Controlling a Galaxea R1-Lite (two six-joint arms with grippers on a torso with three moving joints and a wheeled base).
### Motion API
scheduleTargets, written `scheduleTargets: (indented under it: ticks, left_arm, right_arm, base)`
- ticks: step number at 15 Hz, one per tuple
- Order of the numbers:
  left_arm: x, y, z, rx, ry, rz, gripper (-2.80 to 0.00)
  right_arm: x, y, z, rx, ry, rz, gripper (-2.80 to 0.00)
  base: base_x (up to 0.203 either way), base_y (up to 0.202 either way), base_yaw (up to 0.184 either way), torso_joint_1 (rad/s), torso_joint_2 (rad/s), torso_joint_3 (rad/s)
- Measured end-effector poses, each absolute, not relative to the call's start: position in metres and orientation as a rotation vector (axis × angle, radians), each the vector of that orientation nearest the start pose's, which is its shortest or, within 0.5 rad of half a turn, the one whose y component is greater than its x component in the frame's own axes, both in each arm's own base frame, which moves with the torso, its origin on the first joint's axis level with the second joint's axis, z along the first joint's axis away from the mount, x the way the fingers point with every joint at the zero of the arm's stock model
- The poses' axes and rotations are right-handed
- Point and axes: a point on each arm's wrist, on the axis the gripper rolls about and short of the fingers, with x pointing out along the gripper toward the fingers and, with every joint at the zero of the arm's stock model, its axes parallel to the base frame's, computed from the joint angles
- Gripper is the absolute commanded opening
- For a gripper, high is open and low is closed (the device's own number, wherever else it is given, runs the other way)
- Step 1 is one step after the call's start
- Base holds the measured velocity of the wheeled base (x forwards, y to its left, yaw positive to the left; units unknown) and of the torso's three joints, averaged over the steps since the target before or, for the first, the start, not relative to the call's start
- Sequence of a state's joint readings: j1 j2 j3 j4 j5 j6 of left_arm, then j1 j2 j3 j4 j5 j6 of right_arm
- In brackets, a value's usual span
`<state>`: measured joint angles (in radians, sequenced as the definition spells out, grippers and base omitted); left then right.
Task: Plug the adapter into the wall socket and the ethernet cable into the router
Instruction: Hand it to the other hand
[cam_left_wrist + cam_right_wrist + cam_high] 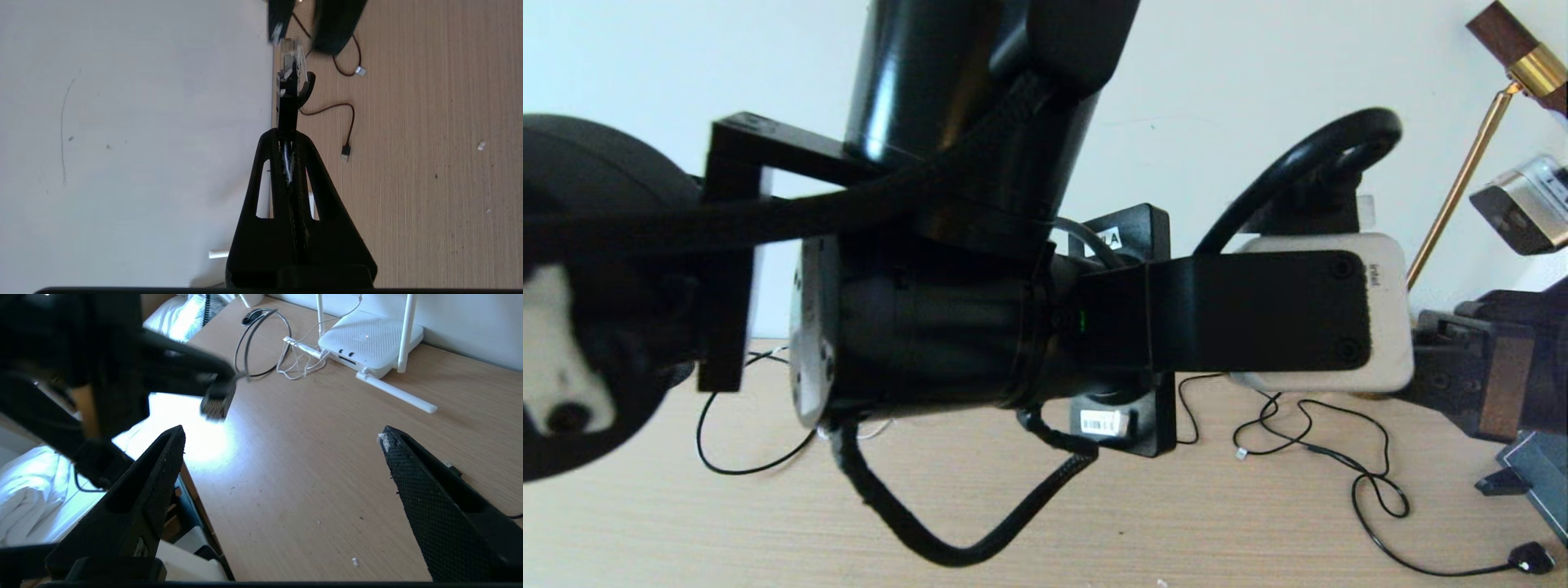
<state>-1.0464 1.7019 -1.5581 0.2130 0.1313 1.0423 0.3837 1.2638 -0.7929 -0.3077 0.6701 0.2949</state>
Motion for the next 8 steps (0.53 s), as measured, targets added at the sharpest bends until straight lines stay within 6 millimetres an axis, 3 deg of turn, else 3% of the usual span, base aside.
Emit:
scheduleTargets:
  ticks: [8]
  left_arm:
    - [0.1611,-0.2827,0.3080,1.161,-0.203,-1.018,-2.80]
  right_arm:
    - [0.1799,0.0948,0.2616,0.292,0.327,1.046,0.00]
  base:
    - [0.000,0.000,0.000,0.000,0.00,0.000]
